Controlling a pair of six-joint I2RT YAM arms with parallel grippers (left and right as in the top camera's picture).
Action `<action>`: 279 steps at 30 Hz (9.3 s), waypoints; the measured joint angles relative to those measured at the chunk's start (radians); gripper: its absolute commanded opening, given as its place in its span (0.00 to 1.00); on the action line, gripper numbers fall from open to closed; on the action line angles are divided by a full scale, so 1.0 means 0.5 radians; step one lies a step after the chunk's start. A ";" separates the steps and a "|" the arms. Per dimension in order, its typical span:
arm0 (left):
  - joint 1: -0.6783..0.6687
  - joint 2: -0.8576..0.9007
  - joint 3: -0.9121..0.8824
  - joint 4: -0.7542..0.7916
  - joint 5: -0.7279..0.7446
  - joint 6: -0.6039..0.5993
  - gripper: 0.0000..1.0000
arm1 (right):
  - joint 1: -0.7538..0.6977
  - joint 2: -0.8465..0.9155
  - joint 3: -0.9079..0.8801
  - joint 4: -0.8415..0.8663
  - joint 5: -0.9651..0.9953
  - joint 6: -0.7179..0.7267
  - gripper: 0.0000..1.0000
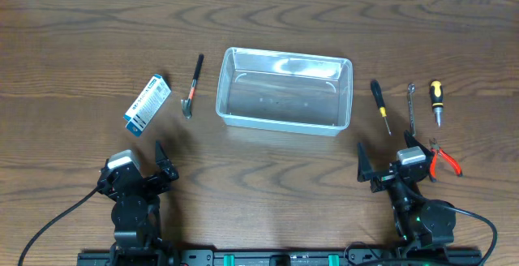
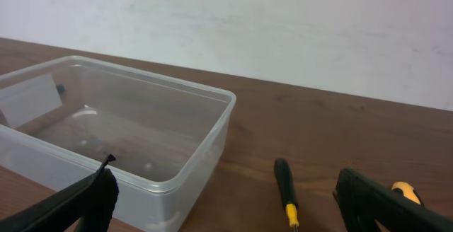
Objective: Pack container
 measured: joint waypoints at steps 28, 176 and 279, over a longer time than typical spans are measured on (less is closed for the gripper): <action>0.000 0.000 -0.005 0.021 -0.001 0.009 0.98 | -0.097 2.567 2.865 -1.614 0.179 -0.214 0.99; 0.000 0.000 -0.005 0.019 -0.001 0.029 0.98 | 0.733 3.122 3.297 -1.759 0.484 -0.275 0.01; 0.000 0.000 -0.005 0.019 0.000 0.029 0.98 | -0.448 3.887 2.846 -1.730 0.478 -0.139 0.59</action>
